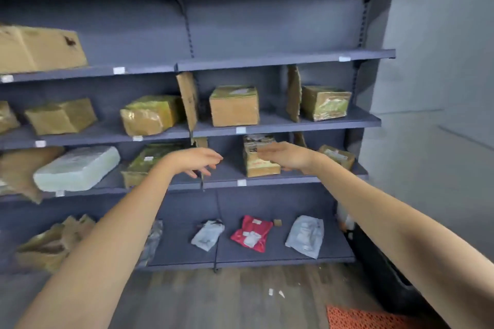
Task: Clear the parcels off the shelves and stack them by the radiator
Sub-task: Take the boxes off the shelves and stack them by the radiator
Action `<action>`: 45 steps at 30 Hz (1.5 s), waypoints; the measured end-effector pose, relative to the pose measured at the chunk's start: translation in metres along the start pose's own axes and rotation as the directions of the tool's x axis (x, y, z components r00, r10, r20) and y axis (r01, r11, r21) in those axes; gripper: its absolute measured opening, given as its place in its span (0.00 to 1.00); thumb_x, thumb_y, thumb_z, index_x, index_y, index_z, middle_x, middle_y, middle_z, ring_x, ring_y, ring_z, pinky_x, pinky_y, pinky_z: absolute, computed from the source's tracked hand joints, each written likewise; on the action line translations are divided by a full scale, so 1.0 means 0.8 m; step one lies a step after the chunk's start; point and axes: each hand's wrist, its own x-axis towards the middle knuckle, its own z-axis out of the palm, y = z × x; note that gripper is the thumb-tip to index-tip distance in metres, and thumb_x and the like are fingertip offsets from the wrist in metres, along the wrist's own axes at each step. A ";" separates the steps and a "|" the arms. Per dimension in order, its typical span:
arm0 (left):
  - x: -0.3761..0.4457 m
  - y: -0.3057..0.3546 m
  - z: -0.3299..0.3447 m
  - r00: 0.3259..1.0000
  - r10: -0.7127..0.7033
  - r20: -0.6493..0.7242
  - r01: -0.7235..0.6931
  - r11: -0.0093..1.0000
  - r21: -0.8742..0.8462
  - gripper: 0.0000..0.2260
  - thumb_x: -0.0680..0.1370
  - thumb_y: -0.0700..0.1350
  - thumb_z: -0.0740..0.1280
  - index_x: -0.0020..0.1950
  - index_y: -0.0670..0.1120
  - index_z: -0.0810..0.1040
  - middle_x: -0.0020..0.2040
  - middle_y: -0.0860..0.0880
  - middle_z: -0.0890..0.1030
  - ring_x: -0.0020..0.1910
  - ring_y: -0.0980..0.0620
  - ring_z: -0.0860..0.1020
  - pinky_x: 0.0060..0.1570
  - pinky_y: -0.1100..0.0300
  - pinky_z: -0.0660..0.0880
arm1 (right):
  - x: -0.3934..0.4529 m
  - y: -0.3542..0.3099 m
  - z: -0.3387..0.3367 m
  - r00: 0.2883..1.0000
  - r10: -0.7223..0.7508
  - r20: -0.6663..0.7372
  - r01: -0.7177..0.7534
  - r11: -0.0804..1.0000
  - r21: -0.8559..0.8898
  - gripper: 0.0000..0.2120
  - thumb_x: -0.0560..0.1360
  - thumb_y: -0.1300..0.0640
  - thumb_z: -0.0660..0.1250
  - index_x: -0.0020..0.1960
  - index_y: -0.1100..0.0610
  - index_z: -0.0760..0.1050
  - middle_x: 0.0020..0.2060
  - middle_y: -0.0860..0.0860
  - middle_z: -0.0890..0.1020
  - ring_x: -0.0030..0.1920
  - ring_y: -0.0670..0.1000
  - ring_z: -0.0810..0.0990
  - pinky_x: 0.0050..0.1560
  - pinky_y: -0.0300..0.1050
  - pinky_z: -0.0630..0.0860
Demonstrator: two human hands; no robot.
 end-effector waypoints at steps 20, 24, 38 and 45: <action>0.243 -0.205 -0.192 0.992 -0.049 -0.114 0.034 0.991 -0.126 0.15 0.81 0.49 0.57 0.67 0.52 0.71 0.66 0.50 0.72 0.64 0.51 0.71 0.57 0.56 0.70 | 0.435 -0.030 0.062 0.986 0.109 -0.125 -0.095 0.990 0.107 0.25 0.80 0.52 0.59 0.75 0.55 0.58 0.70 0.55 0.67 0.67 0.55 0.68 0.63 0.44 0.65; 0.359 -0.157 -0.193 0.997 0.001 -0.078 -0.009 0.995 -0.097 0.19 0.81 0.49 0.56 0.72 0.49 0.64 0.69 0.49 0.70 0.59 0.52 0.71 0.47 0.64 0.70 | 0.511 0.028 -0.020 0.942 0.211 -0.259 -0.173 0.971 0.164 0.32 0.78 0.52 0.62 0.77 0.56 0.51 0.67 0.56 0.67 0.58 0.56 0.73 0.54 0.43 0.70; 0.581 -0.062 -0.211 0.933 -0.283 -0.224 -0.002 0.616 -0.788 0.27 0.79 0.63 0.47 0.76 0.55 0.52 0.77 0.51 0.55 0.75 0.45 0.57 0.69 0.45 0.60 | 0.664 0.104 -0.132 0.813 0.238 -0.532 0.066 0.869 0.490 0.25 0.78 0.54 0.62 0.72 0.62 0.63 0.66 0.57 0.73 0.66 0.57 0.72 0.68 0.50 0.68; 0.573 -0.050 -0.211 0.946 -0.253 -0.204 0.024 0.680 -0.732 0.29 0.75 0.69 0.49 0.74 0.58 0.58 0.74 0.49 0.63 0.71 0.43 0.64 0.62 0.43 0.67 | 0.653 0.115 -0.129 0.631 0.362 -0.686 0.114 0.831 0.544 0.21 0.77 0.47 0.61 0.60 0.62 0.76 0.54 0.56 0.80 0.51 0.51 0.75 0.49 0.43 0.68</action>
